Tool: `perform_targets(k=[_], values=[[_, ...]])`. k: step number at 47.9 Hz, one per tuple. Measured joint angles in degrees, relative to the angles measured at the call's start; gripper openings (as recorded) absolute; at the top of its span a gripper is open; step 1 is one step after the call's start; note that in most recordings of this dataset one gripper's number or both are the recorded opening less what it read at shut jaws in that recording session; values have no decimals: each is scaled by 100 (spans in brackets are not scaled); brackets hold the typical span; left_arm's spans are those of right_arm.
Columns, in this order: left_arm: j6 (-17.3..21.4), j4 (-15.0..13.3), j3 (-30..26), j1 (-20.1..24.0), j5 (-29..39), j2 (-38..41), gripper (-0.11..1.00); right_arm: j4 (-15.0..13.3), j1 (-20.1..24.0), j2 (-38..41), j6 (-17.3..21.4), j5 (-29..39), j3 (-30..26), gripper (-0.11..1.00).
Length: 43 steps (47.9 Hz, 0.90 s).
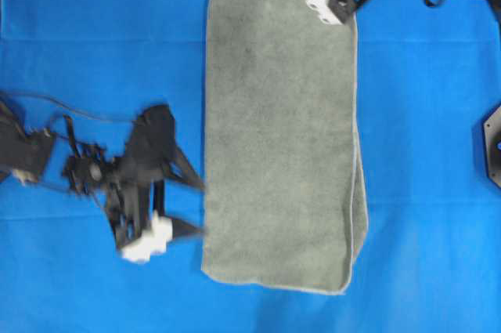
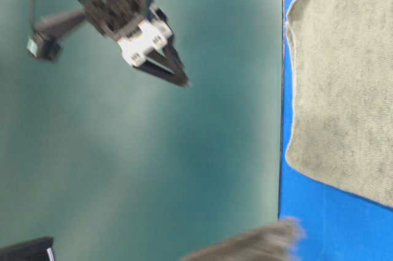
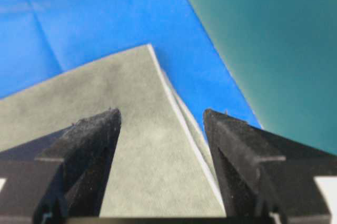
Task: Fold a large towel.
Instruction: 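Grasp the top corners of the folded strip with both grippers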
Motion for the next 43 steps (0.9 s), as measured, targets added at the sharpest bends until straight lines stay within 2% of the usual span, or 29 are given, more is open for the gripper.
perform_targets(k=[8, 14, 18, 26, 32, 43], values=[[378, 35, 378, 984, -167, -404, 83, 0, -9, -642, 62, -26, 677, 64], [984, 35, 563, 1863, -387, -606, 83, 9, -9, -888, 62, -26, 1020, 64], [1310, 35, 598, 2294, -501, -615, 83, 9, -44, -923, 70, -26, 1143, 64], [1819, 44, 589, 2909, -642, -334, 83, 0, -325, -712, 70, -44, 1248, 64], [2171, 35, 501, 3208, -835, 88, 83, 0, -527, -308, 70, -114, 1248, 64], [2663, 44, 0, 3656, -1354, 1292, 83, 0, -932, 721, 62, -598, 1195, 64]])
